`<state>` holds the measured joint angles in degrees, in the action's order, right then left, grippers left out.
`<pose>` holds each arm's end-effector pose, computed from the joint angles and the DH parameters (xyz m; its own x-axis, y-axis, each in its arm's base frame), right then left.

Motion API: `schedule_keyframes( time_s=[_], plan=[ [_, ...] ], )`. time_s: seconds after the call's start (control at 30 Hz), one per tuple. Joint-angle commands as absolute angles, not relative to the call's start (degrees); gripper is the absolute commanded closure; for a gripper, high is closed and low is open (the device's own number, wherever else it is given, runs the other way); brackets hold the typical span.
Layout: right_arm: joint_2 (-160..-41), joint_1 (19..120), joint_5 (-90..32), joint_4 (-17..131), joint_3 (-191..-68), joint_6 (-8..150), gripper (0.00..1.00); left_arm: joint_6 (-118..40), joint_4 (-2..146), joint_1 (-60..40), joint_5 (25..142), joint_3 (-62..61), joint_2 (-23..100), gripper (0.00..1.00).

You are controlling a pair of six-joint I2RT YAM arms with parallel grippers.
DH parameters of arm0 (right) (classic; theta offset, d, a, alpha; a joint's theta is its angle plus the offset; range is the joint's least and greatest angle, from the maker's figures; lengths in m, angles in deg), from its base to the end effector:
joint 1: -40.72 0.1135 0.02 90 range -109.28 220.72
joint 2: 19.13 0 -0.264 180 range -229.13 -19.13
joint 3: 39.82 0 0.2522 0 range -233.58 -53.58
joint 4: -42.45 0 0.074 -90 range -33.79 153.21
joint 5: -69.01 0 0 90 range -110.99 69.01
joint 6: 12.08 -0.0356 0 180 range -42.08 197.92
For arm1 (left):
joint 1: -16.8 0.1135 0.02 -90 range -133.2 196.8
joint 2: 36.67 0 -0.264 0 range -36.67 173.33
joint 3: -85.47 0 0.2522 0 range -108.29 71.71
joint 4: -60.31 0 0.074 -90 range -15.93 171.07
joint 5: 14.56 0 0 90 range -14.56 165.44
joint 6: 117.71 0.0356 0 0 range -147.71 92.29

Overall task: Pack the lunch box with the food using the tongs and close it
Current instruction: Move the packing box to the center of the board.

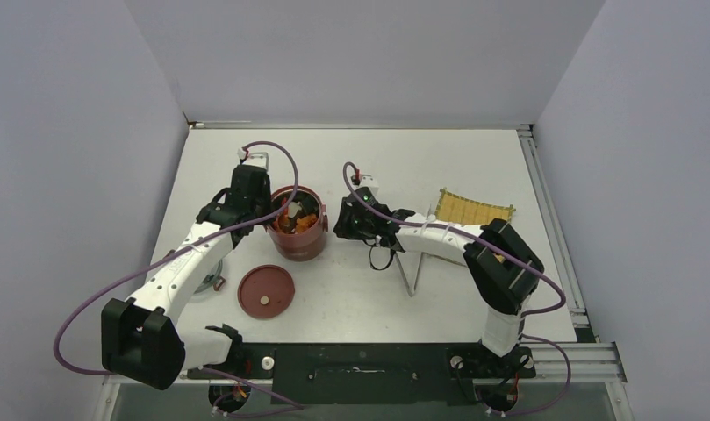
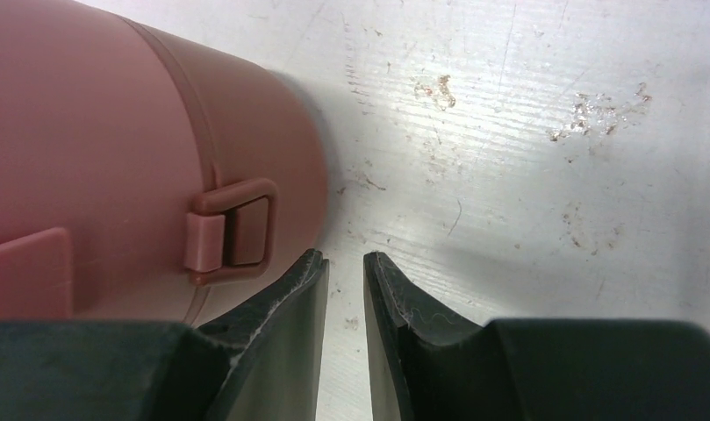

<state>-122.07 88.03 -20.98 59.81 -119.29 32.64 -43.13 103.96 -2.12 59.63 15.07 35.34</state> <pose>0.2667 0.2891 0.1987 -0.8341 0.1437 -0.5325 -0.2021 0.8186 0.5376 0.2555 -0.0773 0.2806 -0.6825 -0.0365 -0.7300 -0.0528 0.9986 -0.0006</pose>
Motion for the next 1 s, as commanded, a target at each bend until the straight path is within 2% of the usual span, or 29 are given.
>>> schedule_keyframes(
  time_s=[0.0,0.47,0.67,0.97],
  plan=[
    [-124.10,88.43,-20.47,56.81,-122.72,33.45,0.77,-42.83,107.72,-2.10,62.59,15.23,36.98,0.81],
    [-125.88,88.93,-28.97,46.25,-123.78,32.59,0.79,-42.28,107.61,-2.35,64.92,15.11,38.18,0.81],
    [-123.79,88.71,-24.01,51.17,-123.86,34.64,0.79,-44.16,106.96,-2.80,68.80,15.31,39.33,0.81],
    [-112.30,84.50,-9.40,64.59,-118.22,38.61,0.61,-53.59,103.74,-3.83,72.63,15.44,41.06,0.79]
  ],
)
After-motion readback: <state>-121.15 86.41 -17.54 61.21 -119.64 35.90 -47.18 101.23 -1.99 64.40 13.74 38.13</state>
